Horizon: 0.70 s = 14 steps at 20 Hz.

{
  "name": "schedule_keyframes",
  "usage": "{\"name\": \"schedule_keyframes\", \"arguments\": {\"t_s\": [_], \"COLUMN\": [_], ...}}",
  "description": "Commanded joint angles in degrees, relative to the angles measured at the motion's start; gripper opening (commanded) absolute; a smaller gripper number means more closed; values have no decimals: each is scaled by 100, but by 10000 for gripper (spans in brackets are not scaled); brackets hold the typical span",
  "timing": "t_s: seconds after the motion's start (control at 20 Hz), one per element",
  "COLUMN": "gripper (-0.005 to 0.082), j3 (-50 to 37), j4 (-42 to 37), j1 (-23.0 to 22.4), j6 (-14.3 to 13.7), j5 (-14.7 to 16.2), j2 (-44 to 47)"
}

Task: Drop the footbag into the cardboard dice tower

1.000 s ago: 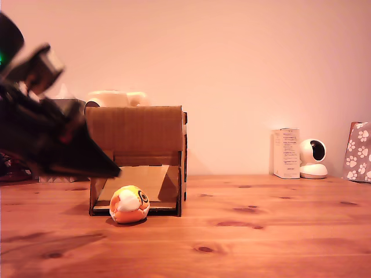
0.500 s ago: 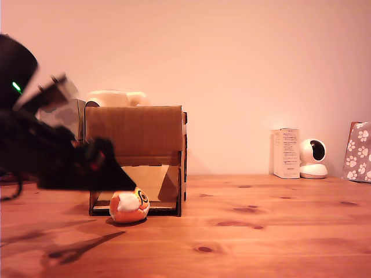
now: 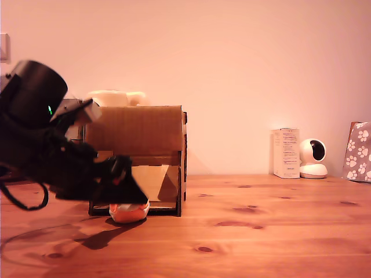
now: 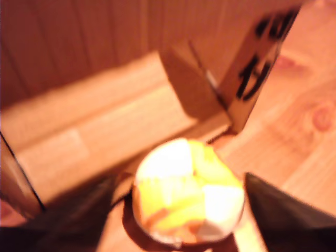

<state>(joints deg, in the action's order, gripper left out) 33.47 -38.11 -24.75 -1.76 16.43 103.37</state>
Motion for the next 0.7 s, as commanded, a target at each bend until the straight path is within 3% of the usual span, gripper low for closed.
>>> {"name": "schedule_keyframes", "arguments": {"t_s": [0.0, 0.05, 0.25, 0.35, 0.55, 0.65], "gripper": [171, 106, 93, 93, 93, 93], "j3": [-17, -13, -13, -13, -13, -13], "j4": [-46, -50, 37, 380, 1357, 1871], "j1": [-17, -17, -17, -17, -24, -39], "j6": [-44, -42, -20, -20, 31, 31], "j5": [0, 0, 79, 247, 861, 946], "j2": [83, 83, 55, -101, -831, -1272]}}
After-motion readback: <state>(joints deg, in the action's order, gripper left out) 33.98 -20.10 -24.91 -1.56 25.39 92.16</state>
